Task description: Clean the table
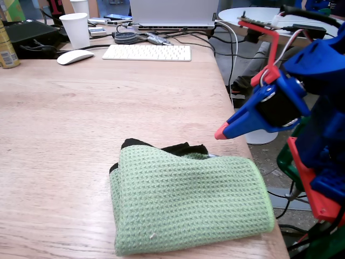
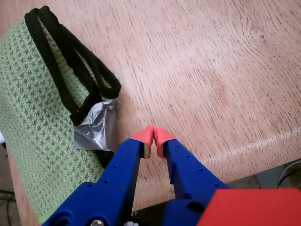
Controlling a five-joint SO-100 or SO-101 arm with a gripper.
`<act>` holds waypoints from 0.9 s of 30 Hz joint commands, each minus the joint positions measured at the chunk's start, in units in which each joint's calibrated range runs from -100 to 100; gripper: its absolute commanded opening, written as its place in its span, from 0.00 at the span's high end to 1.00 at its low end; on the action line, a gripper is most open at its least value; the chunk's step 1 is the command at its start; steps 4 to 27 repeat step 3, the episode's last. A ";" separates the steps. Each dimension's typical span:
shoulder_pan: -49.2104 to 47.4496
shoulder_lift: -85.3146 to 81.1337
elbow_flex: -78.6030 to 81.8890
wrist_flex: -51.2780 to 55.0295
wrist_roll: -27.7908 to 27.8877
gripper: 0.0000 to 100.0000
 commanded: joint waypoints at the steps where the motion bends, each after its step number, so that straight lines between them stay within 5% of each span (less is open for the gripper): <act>1: 0.51 -0.19 -0.23 -0.81 0.15 1.00; 27: 0.51 -0.19 -0.23 -0.81 0.15 1.00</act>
